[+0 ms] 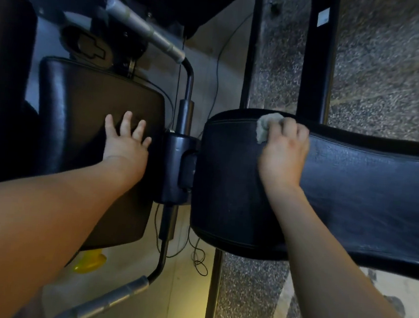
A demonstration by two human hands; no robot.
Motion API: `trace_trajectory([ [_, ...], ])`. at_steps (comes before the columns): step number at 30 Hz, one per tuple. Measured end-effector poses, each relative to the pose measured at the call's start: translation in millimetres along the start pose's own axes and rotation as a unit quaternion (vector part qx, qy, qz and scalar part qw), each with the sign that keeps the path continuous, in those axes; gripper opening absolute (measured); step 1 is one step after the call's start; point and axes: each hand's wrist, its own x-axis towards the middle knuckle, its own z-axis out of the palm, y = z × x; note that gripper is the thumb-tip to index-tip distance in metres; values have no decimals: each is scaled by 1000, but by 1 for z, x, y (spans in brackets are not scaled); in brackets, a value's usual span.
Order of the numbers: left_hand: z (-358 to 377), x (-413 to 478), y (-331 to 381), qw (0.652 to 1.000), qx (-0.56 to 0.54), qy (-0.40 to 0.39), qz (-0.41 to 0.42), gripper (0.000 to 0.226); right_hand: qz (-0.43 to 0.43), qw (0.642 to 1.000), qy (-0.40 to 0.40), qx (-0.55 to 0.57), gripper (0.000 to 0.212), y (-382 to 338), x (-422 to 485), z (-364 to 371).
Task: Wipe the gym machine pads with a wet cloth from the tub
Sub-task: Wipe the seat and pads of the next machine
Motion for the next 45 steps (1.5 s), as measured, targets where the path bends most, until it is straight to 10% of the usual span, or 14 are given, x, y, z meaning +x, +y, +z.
trace_trajectory([
  [4, 6, 1, -5, 1000, -5, 18, 11, 97, -83, 993, -89, 0, 43, -14, 4, 10],
  [10, 6, 0, -13, 1000, -9, 20, 21, 100, 59, 996, -22, -57, 43, 3, 30, -4],
  [21, 8, 7, -12, 999, 12, 22, 34, 98, -160, 963, -206, -67, 41, -60, 37, 36],
  [27, 4, 4, -13, 999, 11, 10, 32, 97, -71, 992, -98, 25, 47, -14, 11, 14],
  [32, 3, 3, -13, 999, 10, 10, 33, 97, -186, 952, -242, 11, 55, -30, -26, 24],
  [39, 7, 6, -11, 1000, 5, 10, 25, 100, -195, 963, -187, -24, 46, -54, 3, 48],
  [45, 4, 4, -12, 1000, -5, 6, 17, 100, -294, 907, -287, -87, 41, -68, -28, 50],
])
